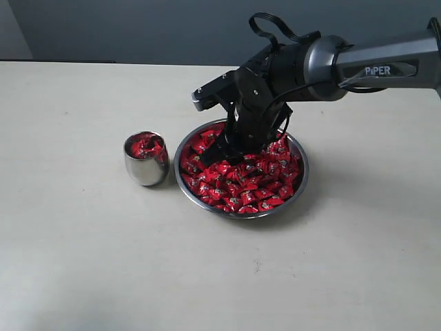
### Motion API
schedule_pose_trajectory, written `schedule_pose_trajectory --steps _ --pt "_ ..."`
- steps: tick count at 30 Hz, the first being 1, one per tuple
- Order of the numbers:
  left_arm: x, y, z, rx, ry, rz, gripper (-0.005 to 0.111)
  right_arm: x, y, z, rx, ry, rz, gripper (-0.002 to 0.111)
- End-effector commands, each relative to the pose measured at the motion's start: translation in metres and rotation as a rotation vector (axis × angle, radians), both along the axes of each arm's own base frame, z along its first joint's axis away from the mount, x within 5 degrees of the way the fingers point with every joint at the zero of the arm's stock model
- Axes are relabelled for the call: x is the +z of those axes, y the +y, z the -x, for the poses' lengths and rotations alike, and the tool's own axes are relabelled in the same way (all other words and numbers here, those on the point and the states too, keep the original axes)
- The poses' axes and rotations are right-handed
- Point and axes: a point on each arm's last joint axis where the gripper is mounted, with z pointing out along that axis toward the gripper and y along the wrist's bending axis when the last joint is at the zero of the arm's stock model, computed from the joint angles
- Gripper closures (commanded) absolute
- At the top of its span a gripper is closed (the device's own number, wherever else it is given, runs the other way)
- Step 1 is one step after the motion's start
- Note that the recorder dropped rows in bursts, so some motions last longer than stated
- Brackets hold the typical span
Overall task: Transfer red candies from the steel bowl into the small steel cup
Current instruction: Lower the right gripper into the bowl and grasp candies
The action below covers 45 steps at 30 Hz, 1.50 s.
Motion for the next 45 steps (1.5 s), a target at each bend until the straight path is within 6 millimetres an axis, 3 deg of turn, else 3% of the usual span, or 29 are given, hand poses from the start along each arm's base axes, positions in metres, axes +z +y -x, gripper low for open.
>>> schedule_pose_trajectory --steps 1,6,14,21,31,33,37,45 --pt "0.004 0.0 0.0 -0.008 -0.018 -0.002 0.106 0.003 0.005 -0.004 -0.008 -0.038 -0.087 0.062" --pt "0.004 0.0 0.0 -0.008 -0.018 -0.002 0.106 0.006 0.01 -0.007 -0.009 -0.073 -0.151 0.062" --pt "0.004 0.0 0.0 -0.008 -0.018 -0.002 0.106 0.007 -0.007 -0.025 -0.121 -0.04 -0.238 0.062" --pt "0.004 0.0 0.0 -0.008 -0.018 -0.002 0.106 0.007 0.0 -0.022 -0.098 0.0 -0.307 0.062" --pt "0.004 0.0 0.0 -0.008 -0.018 -0.002 0.106 -0.029 0.001 -0.025 -0.092 0.03 -0.252 0.063" --pt "0.004 0.0 0.0 -0.008 -0.018 -0.002 0.106 -0.032 0.001 -0.025 -0.087 0.025 -0.246 0.071" --pt "0.004 0.0 0.0 -0.008 -0.018 -0.002 0.106 -0.029 0.001 -0.026 -0.084 0.017 -0.25 0.11" --pt "0.004 0.0 0.0 -0.008 -0.018 -0.002 0.106 0.006 -0.002 -0.022 -0.069 -0.009 -0.267 0.108"
